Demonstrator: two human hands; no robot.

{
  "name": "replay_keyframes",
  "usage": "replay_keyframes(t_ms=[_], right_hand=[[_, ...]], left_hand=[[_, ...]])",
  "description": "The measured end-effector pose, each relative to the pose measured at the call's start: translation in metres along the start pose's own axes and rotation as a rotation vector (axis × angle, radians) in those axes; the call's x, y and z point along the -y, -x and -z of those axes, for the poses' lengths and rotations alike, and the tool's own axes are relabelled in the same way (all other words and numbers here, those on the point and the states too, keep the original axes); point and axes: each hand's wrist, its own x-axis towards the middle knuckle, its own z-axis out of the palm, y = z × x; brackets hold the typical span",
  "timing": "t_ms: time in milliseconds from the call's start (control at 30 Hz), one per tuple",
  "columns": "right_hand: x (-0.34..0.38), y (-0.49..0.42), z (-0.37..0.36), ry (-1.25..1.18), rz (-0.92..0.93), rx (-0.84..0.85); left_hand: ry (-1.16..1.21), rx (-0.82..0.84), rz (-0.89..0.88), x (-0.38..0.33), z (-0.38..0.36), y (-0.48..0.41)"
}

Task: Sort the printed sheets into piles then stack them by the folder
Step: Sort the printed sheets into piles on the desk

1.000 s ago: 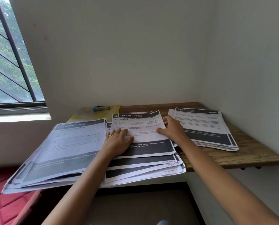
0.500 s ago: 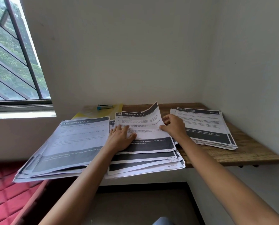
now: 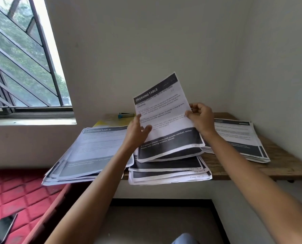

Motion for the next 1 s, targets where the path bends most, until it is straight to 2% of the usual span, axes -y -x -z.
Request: replay_keyframes(t_ms=[100, 200, 433, 633, 767, 900, 1000], right_hand=[[0.014, -0.008, -0.011, -0.039, -0.045, -0.030], [0.025, -0.008, -0.029, -0.106, -0.107, -0.020], [0.045, 0.021, -0.103, -0.161, -0.247, 0.100], [0.051, 0.059, -0.160, 0.094, -0.223, 0.214], [0.048, 0.071, -0.178, 0.243, -0.168, 0.275], [0.041, 0.073, -0.179, 0.420, -0.067, 0.447], [0.044, 0.074, -0.167, 0.626, 0.099, 0.601]], left_hand=[[-0.059, -0.135, -0.036, -0.005, 0.024, -0.004], [-0.120, -0.203, -0.089, -0.003, 0.052, -0.005], [-0.311, -0.128, -0.063, 0.037, 0.110, 0.002], [-0.417, -0.037, 0.087, 0.079, 0.123, 0.025], [-0.504, 0.095, 0.119, 0.084, 0.108, 0.040], [-0.555, 0.226, 0.138, 0.092, 0.092, 0.046], [-0.570, 0.287, 0.146, 0.092, 0.086, 0.050]])
